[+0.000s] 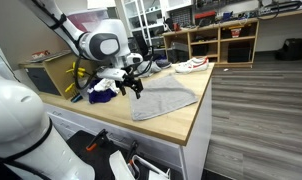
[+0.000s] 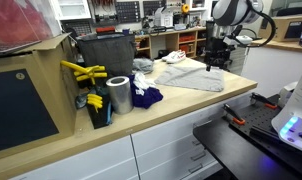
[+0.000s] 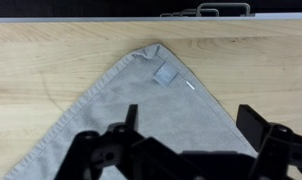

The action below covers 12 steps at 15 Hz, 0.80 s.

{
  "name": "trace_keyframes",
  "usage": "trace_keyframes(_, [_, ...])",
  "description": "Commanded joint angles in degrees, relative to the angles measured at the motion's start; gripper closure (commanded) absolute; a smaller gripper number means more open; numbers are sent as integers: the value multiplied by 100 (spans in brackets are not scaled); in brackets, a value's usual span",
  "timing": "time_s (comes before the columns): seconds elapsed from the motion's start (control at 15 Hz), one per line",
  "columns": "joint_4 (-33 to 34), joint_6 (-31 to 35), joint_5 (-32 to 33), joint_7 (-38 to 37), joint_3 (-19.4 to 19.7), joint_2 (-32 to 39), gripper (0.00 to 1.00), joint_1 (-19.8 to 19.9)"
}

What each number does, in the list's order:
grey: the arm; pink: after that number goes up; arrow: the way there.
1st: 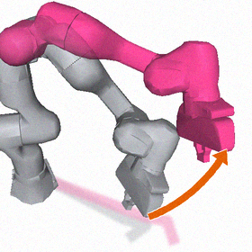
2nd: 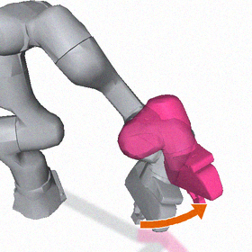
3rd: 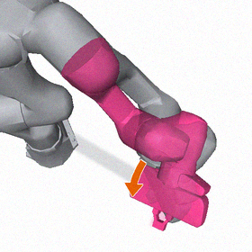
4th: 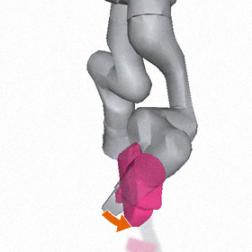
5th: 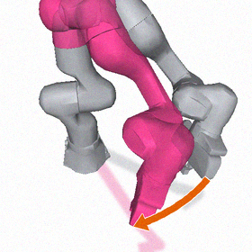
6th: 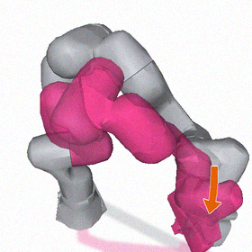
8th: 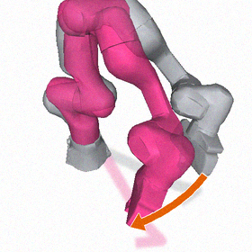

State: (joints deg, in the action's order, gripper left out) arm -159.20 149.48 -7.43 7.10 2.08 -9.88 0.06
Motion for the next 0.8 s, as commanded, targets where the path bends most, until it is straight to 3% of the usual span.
trace_keyframes(0.0, [4, 334, 200, -438, -133, 344, 0, -6])
trace_keyframes(0.73, [5, 953, 230, -774, -79, 1466, 0, 79])
